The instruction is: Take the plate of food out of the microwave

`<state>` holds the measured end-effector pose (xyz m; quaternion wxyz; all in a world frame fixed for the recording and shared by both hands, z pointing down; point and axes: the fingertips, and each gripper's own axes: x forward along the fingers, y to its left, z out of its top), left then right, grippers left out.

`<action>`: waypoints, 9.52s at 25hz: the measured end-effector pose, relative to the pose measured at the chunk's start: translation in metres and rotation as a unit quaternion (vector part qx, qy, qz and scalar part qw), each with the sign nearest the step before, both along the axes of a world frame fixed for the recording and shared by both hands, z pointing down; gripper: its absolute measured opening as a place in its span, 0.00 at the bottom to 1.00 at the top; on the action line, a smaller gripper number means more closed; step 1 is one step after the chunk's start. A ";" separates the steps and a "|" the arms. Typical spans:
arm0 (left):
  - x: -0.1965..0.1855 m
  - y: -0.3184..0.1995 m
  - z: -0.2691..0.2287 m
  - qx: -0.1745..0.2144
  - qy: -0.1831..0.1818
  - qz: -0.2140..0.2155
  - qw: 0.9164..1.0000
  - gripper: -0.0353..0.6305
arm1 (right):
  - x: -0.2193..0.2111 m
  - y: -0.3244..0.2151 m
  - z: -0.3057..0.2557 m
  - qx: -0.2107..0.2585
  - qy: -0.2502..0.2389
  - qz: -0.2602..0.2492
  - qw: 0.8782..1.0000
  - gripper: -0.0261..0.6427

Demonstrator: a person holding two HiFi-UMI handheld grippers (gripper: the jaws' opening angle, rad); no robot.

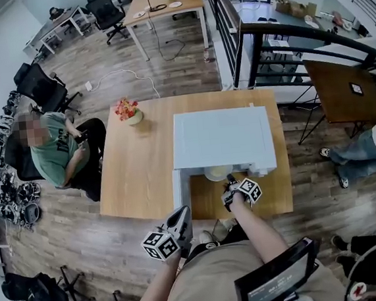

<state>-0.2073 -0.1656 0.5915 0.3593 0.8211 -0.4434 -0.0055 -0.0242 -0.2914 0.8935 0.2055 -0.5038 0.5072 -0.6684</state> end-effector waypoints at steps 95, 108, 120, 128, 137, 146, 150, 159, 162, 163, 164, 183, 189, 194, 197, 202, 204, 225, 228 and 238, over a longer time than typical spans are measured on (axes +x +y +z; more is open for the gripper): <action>0.030 0.025 -0.008 0.026 0.083 0.099 0.991 0.06 | 0.055 0.179 -0.314 0.173 -0.028 -0.069 0.982 0.07; 0.092 0.035 -0.006 0.004 0.053 0.082 0.995 0.06 | 0.133 0.188 -0.326 0.184 -0.035 -0.090 0.978 0.07; 0.136 0.023 0.000 0.009 0.076 0.117 0.990 0.06 | 0.173 0.199 -0.318 0.180 -0.023 -0.066 0.981 0.07; 0.158 0.019 -0.002 0.011 0.080 0.142 0.987 0.06 | 0.185 0.206 -0.315 0.177 -0.037 -0.041 0.983 0.07; 0.168 0.017 0.001 0.011 0.080 0.156 0.984 0.06 | 0.190 0.210 -0.310 0.175 -0.027 -0.035 0.984 0.07; 0.164 0.026 0.024 0.008 0.039 0.154 0.987 0.06 | 0.180 0.208 -0.230 0.115 -0.029 -0.057 0.991 0.07; 0.151 0.028 0.041 -0.005 0.027 0.130 0.991 0.06 | 0.170 0.199 -0.185 0.092 -0.032 -0.076 0.992 0.07; 0.127 0.026 0.071 -0.009 -0.001 0.091 0.996 0.06 | 0.149 0.173 -0.092 0.057 -0.036 -0.126 0.990 0.07; 0.113 0.030 0.075 -0.016 -0.002 0.072 0.997 0.06 | 0.131 0.169 -0.050 0.015 -0.038 -0.142 0.989 0.07; 0.111 0.030 0.077 -0.015 -0.002 0.070 0.997 0.06 | 0.127 0.167 -0.035 0.003 -0.032 -0.149 0.988 0.07; 0.112 0.029 0.078 -0.014 0.000 0.069 0.998 0.06 | 0.124 0.164 -0.023 -0.006 -0.026 -0.155 0.987 0.07; 0.084 0.038 0.052 -0.017 -0.003 0.021 1.000 0.06 | 0.063 0.138 0.079 -0.092 0.072 -0.188 0.975 0.07; 0.084 0.036 0.047 -0.018 0.012 0.030 0.999 0.06 | 0.060 0.130 0.075 -0.106 0.111 -0.164 0.974 0.65; 0.084 0.030 0.037 -0.009 0.026 0.040 0.999 0.06 | 0.062 0.136 0.062 -0.121 0.123 -0.169 0.970 0.81; 0.082 0.024 0.028 0.002 0.039 0.044 0.998 0.06 | 0.080 0.130 0.027 -0.088 0.149 -0.145 0.974 0.81; 0.070 0.014 0.021 0.012 0.057 0.037 0.998 0.06 | 0.098 0.120 -0.072 0.039 0.154 -0.134 0.978 0.72; 0.065 0.010 0.021 0.013 0.061 0.034 0.997 0.06 | 0.106 0.119 -0.112 0.086 0.182 -0.137 0.970 0.66; 0.026 0.005 0.019 0.011 0.061 0.022 0.998 0.06 | 0.108 0.137 -0.286 0.289 0.337 -0.139 0.885 0.40; 0.020 0.009 0.020 0.011 0.064 0.015 0.998 0.06 | 0.102 0.140 -0.289 0.293 0.340 -0.143 0.882 0.40; -0.002 0.016 0.017 0.012 0.071 -0.016 0.997 0.06 | 0.061 0.137 -0.302 0.317 0.329 -0.179 0.871 0.40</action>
